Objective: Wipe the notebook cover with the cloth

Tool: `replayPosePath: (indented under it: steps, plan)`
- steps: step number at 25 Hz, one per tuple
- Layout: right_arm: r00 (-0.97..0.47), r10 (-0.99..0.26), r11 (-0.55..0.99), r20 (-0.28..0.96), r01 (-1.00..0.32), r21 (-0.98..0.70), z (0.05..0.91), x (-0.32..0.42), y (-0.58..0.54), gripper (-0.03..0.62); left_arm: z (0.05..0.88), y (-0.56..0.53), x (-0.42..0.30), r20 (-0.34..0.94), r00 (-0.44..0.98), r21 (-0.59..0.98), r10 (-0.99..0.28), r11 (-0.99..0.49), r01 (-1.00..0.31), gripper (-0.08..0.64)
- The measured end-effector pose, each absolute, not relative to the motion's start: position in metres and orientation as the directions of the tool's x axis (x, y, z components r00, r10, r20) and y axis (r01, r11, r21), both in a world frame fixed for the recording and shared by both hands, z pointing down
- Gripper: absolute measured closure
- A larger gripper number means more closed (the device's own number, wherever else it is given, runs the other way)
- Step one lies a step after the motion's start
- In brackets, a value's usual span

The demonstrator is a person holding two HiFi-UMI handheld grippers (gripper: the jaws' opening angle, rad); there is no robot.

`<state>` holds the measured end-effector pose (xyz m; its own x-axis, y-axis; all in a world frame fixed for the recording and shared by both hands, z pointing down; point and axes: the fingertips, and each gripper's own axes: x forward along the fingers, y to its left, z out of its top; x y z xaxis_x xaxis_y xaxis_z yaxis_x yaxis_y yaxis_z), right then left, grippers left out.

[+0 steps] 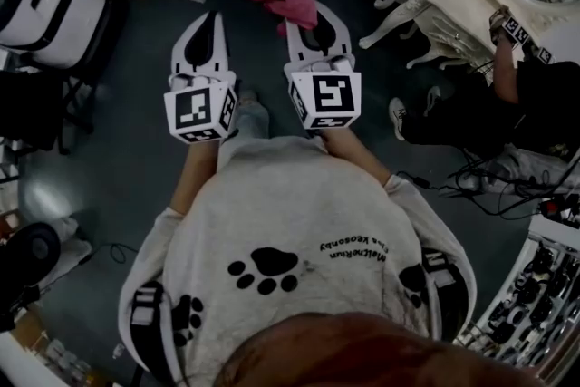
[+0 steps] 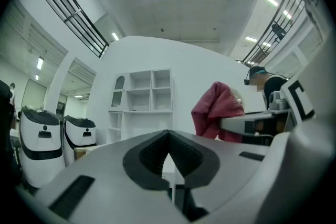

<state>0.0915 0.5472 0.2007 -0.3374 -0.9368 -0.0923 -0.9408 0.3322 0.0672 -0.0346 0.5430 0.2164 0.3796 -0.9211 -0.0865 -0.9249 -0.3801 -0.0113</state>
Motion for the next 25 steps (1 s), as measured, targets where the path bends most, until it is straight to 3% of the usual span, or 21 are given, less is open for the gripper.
replayPosePath:
  steps: [25]
  plan:
    - [-0.208, -0.976, 0.206, -0.065, -0.978, 0.041, 0.210, 0.057, 0.299, 0.517, 0.218, 0.292, -0.059, -0.064, 0.528, -0.026, -0.847, -0.528, -0.849, 0.549]
